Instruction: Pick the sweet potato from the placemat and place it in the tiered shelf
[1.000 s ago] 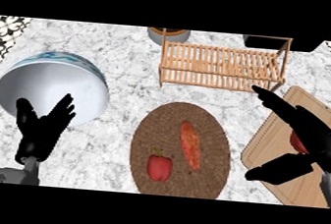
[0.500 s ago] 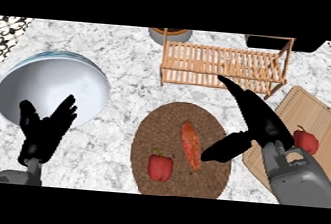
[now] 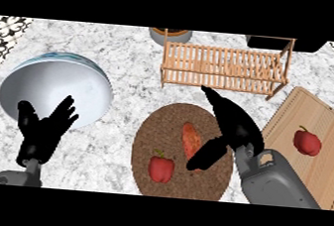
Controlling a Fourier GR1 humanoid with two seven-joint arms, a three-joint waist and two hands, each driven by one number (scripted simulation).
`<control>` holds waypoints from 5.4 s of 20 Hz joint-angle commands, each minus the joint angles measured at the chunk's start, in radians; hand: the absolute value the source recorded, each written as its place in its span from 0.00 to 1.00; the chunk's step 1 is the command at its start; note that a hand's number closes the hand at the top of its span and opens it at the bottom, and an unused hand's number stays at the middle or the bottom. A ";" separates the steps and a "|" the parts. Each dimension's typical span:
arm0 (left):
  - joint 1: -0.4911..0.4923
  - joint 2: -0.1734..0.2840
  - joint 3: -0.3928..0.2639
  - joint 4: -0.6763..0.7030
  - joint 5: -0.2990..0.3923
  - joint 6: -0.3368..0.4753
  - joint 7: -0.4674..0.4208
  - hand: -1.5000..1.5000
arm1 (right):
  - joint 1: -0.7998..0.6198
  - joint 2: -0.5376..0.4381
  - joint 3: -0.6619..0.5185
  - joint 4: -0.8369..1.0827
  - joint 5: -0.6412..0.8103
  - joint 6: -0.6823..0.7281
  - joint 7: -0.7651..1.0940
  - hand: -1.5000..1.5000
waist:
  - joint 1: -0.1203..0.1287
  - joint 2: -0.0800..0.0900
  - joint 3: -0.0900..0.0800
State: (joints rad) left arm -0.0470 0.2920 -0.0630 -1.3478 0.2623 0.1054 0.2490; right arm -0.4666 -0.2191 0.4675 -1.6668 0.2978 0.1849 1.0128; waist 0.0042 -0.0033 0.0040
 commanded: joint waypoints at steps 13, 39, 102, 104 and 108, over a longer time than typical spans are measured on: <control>0.049 -0.071 -0.004 -0.044 -0.074 0.003 0.018 0.50 | 0.091 0.142 0.036 0.106 0.275 -0.017 0.013 0.00 | -0.001 0.003 -0.004; -0.002 -0.104 0.082 -0.027 -0.138 -0.074 0.068 0.50 | -0.005 0.219 -0.008 0.565 0.405 -0.252 -0.267 0.00 | 0.006 0.005 -0.004; 0.035 -0.118 0.134 -0.058 -0.133 -0.130 0.061 0.50 | -0.836 -0.035 -0.553 0.361 0.379 0.105 -0.129 1.00 | 0.017 0.007 -0.005; 0.002 -0.106 0.157 0.012 -0.142 -0.128 0.039 0.50 | -0.771 -0.029 -0.534 0.323 0.365 0.126 -0.153 1.00 | 0.003 0.005 -0.005; -0.031 -0.099 0.158 -0.030 -0.139 -0.115 0.107 0.50 | -0.832 -0.084 -0.563 0.470 0.379 0.102 -0.265 1.00 | 0.009 0.006 -0.004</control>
State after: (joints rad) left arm -0.0474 0.1774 0.0828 -1.3783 0.1180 -0.0103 0.3095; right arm -1.2523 -0.2584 -0.0665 -1.3132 0.6804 0.2878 0.8305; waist 0.0112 0.0013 0.0009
